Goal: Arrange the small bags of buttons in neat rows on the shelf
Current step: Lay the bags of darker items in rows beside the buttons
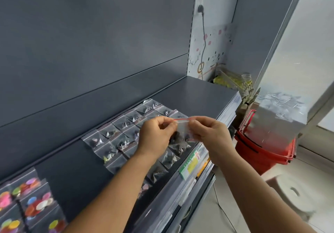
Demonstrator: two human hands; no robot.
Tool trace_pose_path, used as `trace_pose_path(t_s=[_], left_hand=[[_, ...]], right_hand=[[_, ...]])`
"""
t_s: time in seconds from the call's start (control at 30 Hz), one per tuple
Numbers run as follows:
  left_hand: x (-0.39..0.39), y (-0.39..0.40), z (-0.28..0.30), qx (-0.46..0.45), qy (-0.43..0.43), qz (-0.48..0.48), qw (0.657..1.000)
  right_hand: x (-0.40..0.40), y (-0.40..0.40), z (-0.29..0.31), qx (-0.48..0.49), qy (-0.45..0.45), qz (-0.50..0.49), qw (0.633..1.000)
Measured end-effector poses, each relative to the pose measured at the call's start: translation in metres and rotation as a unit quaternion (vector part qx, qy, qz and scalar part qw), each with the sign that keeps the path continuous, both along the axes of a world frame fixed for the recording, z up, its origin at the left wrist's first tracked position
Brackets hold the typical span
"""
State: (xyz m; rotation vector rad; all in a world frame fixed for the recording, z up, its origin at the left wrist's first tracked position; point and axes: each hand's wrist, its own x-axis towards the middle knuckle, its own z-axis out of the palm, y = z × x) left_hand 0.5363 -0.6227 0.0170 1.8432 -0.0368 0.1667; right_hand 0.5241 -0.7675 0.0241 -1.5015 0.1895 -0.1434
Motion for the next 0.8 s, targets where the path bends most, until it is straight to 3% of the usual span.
trace_pose_path(t_s=[0.43, 0.6, 0.8], left_hand=[[0.045, -0.028, -0.008, 0.031, 0.038, 0.144, 0.988], [0.049, -0.064, -0.011, 0.059, 0.081, 0.196, 0.976], [0.048, -0.100, -0.026, 0.172, 0.132, 0.234, 0.948]], right_hand=[[0.109, -0.032, -0.015, -0.096, 0.013, 0.175, 0.980], [0.139, -0.066, -0.021, -0.195, 0.022, 0.265, 0.944], [0.158, -0.094, -0.034, -0.253, 0.041, 0.347, 0.902]])
